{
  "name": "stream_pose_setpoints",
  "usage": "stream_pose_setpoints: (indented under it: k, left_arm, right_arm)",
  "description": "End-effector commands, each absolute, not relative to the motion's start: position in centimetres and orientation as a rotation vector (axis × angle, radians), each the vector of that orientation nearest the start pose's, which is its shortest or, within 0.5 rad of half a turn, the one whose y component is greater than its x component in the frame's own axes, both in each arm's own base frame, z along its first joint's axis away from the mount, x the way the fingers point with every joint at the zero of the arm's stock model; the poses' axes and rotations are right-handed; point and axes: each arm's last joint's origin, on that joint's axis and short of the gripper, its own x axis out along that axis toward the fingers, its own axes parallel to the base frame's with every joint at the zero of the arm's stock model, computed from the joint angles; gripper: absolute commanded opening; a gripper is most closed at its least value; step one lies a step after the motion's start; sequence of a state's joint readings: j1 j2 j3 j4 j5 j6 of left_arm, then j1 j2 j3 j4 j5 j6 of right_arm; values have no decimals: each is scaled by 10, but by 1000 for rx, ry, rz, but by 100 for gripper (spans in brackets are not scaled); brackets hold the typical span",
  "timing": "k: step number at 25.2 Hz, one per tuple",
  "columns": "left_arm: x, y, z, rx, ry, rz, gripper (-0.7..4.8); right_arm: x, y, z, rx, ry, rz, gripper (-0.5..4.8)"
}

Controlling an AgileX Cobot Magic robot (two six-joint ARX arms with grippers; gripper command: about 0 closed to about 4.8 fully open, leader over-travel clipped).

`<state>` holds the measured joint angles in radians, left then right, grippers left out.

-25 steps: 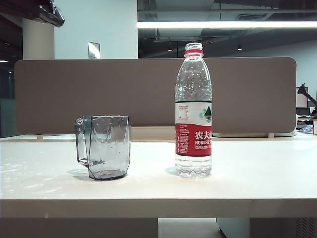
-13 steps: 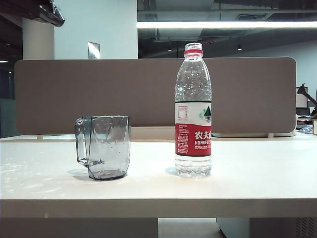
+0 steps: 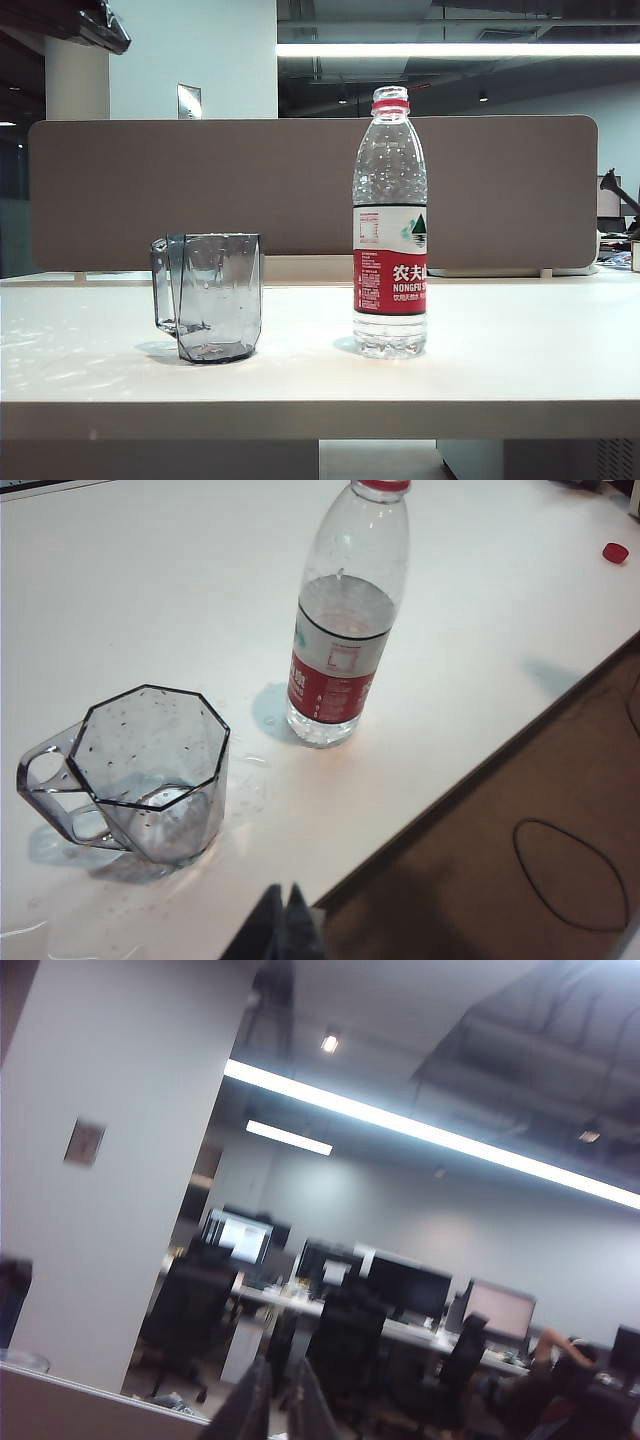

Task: Pick up the mineral water bottle on the table and pour water into the mug until it's half full.

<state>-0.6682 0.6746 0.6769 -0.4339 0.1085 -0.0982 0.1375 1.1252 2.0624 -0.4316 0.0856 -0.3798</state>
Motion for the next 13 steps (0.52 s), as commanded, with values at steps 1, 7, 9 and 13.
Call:
stream_pose_setpoints:
  k: [1, 7, 9, 13]
  left_arm:
    - [113, -93, 292, 30, 442, -747, -1]
    - [113, -93, 292, 30, 442, -747, -1]
    - [113, -93, 292, 29, 443, -747, -1]
    - [113, -93, 292, 29, 441, -746, -1]
  right_arm:
    - [141, 17, 621, -260, -382, -25, 40]
    - [255, 36, 575, -224, -33, 50, 34]
    - [280, 47, 550, -226, 120, 92, -6]
    - [328, 60, 479, -183, 391, 117, -5]
